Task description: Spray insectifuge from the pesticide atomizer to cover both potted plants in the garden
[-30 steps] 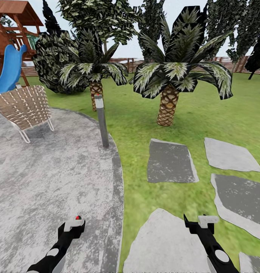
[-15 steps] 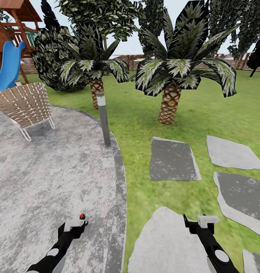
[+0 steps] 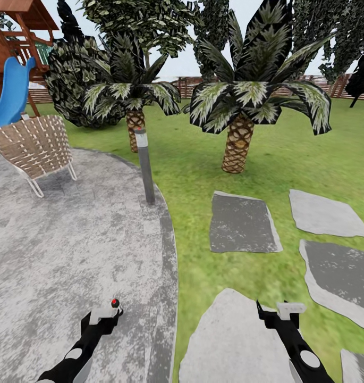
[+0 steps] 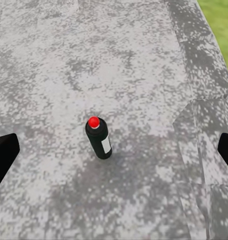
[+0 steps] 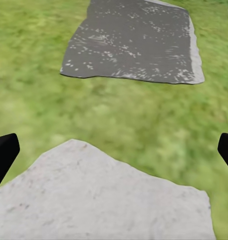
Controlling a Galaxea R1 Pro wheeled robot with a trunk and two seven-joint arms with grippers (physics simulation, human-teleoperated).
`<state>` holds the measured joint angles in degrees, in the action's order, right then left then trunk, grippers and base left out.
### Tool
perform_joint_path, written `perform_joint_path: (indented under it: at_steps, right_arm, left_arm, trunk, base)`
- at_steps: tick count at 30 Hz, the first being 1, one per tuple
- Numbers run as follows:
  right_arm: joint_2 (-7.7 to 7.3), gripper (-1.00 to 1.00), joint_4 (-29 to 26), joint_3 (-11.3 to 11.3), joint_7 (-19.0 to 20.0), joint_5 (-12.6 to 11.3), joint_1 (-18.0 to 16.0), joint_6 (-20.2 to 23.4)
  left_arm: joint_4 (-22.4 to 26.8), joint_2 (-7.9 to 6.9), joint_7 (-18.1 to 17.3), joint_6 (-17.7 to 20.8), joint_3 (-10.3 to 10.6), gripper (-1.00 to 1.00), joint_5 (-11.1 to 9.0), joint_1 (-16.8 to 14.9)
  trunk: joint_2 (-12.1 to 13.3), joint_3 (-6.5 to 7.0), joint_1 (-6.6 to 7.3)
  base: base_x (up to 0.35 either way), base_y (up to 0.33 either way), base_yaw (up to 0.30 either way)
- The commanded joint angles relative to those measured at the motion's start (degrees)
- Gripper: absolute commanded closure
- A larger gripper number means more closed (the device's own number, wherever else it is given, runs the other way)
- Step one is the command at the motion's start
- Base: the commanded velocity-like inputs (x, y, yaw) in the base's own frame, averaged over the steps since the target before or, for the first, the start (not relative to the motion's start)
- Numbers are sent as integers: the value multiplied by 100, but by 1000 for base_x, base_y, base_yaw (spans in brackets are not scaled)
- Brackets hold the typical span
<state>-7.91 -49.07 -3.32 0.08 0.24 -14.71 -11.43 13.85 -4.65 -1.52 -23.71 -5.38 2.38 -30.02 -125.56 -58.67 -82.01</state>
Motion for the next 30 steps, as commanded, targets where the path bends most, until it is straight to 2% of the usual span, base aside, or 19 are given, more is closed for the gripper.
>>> perform_joint_path:
  at_steps: [1,30]
  right_arm:
    - [0,-100,0,-2,1,3,-1,-17]
    - [0,-100,-11,5,10,3,0,-17]
  left_arm:
    - [-5,3,-16,-19,-38,-100,25,-4]
    - [-5,-10,2,-14,-42,-100,25,-4]
  trunk:
    - [-43,-23,-22]
    - [-1206,-544,-658]
  base:
    - [0,0,0]
    - [0,0,0]
